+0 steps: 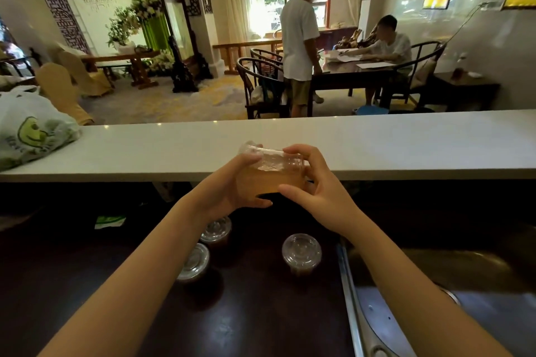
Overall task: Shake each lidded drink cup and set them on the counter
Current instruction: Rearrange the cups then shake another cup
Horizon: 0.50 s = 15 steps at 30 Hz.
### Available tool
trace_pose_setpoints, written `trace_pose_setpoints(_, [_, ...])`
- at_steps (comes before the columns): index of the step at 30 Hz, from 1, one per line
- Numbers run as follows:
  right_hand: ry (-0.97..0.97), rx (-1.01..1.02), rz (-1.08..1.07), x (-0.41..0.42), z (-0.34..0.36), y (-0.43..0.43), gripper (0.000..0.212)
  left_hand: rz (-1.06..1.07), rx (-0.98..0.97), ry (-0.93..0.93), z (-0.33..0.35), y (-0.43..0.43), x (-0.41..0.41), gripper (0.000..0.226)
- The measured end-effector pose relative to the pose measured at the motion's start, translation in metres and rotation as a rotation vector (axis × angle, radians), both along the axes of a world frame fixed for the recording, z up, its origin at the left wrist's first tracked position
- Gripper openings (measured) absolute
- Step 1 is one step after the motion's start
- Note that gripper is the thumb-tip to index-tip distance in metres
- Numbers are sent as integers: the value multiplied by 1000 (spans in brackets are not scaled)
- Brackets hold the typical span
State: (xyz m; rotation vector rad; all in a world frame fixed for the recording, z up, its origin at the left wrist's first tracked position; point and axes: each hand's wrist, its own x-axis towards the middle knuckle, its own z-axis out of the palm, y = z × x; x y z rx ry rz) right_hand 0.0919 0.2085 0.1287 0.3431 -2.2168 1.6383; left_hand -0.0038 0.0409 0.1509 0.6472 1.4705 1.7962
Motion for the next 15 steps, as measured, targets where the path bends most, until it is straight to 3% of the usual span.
trace_pose_setpoints(5, [-178,-152,29,6,-3,5,66,185,-65,275,-4,5,12,80])
trace_pose_setpoints(9, [-364,-453,90,7,-3,1,59,212,-53,538,-4,0,19,78])
trace_pose_setpoints(12, [-393,-459,98,7,3,-6,62,183,-79,760,-6,-3,22,80])
trace_pose_setpoints(15, [-337,-438,17,7,5,-11,54,130,-96,826,-9,-6,21,87])
